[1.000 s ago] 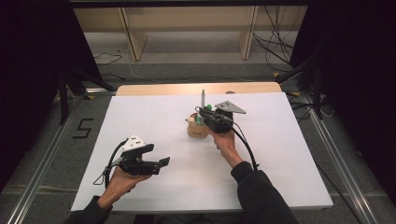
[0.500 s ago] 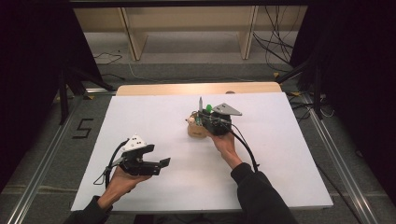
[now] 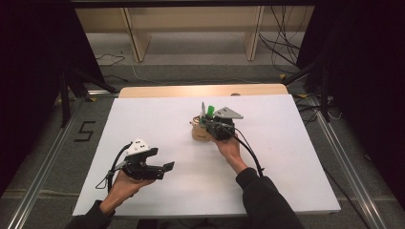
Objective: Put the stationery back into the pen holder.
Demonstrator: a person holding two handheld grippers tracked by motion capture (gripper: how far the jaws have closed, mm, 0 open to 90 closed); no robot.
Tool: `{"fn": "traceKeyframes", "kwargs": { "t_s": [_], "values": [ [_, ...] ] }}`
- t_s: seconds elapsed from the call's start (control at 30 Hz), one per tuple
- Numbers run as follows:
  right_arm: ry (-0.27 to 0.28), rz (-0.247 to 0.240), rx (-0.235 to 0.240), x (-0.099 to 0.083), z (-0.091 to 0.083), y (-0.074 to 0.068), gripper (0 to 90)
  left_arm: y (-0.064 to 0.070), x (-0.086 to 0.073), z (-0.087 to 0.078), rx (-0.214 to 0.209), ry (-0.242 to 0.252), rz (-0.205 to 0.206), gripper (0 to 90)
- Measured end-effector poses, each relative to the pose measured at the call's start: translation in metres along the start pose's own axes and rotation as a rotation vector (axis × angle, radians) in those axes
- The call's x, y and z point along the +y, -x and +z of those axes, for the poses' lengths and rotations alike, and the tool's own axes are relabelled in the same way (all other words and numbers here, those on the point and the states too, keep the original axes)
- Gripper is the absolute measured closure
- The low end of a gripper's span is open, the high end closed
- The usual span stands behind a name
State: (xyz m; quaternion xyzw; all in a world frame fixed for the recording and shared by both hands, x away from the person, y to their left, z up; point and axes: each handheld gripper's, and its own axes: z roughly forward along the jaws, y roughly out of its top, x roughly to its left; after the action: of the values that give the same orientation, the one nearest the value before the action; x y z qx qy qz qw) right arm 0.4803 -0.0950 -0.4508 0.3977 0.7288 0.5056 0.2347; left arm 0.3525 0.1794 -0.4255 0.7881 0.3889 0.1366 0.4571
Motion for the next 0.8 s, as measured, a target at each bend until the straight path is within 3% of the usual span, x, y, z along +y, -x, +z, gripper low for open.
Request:
{"fn": "traceKeyframes", "kwargs": {
  "t_s": [0.2, 0.53, 0.8],
  "values": [
    [-0.022, -0.026, -0.011, -0.002, -0.002, -0.001, 78.1, 0.000, 0.000, 0.000, 0.000, -0.002, 0.000, 16.2],
    [0.035, 0.001, 0.040, 0.011, -0.021, 0.004, 64.3, 0.000, 0.000, 0.000, 0.001, 0.002, -0.001, 16.2],
    [0.027, 0.001, 0.077, 0.016, -0.038, 0.006, 53.9, -0.001, 0.001, -0.003, 0.002, 0.023, 0.003, 16.2]
  ]
}}
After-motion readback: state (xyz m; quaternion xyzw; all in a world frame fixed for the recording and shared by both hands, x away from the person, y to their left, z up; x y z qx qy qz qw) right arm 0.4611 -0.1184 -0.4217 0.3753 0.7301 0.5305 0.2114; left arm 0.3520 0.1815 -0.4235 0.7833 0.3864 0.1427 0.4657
